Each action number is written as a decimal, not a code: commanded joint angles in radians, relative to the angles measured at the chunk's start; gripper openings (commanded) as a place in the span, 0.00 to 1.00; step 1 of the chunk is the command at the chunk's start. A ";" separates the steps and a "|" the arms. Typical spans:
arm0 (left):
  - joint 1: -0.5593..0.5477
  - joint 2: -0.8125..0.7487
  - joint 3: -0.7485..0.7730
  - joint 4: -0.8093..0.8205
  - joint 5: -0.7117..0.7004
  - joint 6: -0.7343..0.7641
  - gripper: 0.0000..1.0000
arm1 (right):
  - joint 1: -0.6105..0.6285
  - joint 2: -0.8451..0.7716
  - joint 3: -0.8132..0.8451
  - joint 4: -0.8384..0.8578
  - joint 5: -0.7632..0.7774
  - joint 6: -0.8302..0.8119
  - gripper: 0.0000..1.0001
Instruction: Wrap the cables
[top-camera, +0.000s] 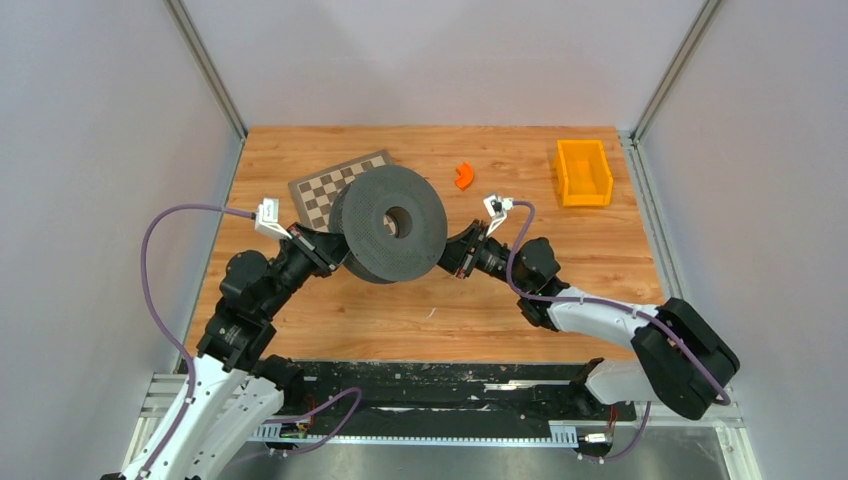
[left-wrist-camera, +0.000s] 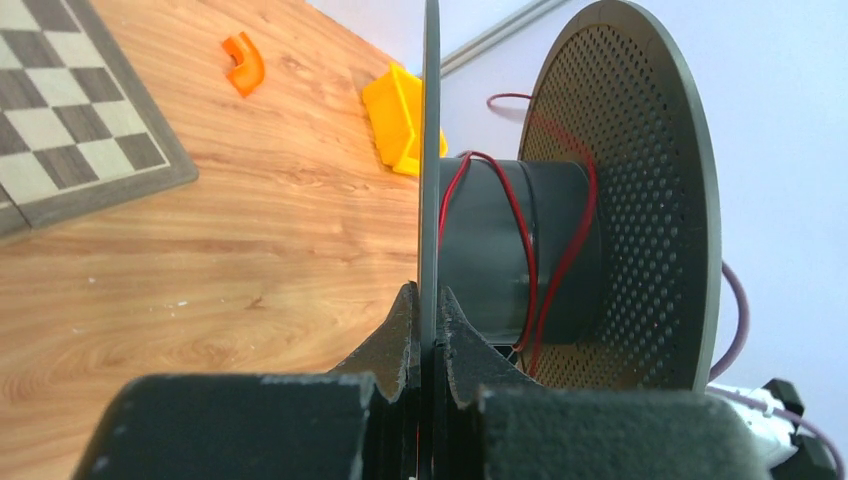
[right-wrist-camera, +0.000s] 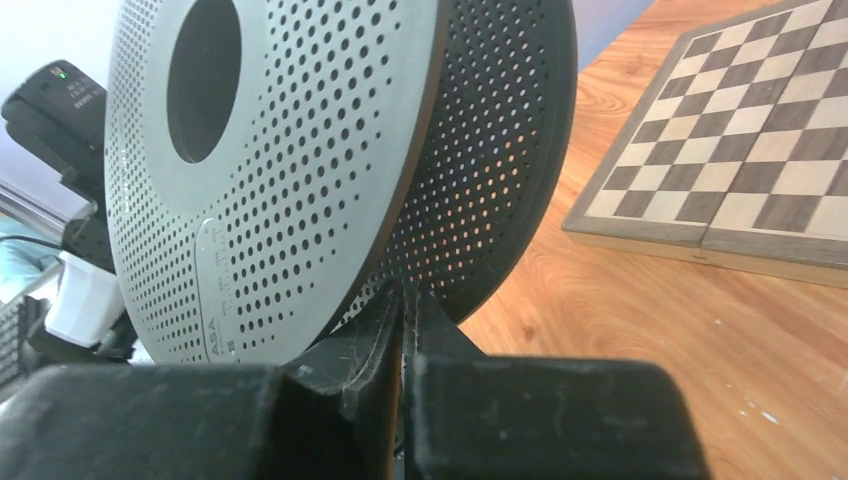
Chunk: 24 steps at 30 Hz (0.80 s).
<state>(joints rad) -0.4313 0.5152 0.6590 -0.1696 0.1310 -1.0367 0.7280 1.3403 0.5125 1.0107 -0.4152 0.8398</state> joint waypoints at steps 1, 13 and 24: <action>0.003 -0.016 0.058 0.153 0.082 0.128 0.00 | -0.002 -0.092 -0.004 -0.066 0.015 -0.144 0.07; 0.035 0.138 0.307 -0.080 0.311 0.406 0.00 | -0.004 -0.428 -0.071 -0.415 0.205 -0.446 0.24; 0.088 0.175 0.310 -0.060 0.466 0.359 0.00 | -0.056 -0.618 -0.055 -0.515 0.282 -0.559 0.31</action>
<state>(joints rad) -0.3683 0.6952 0.9253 -0.3008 0.5003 -0.6697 0.7074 0.7517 0.4309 0.5243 -0.1619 0.3580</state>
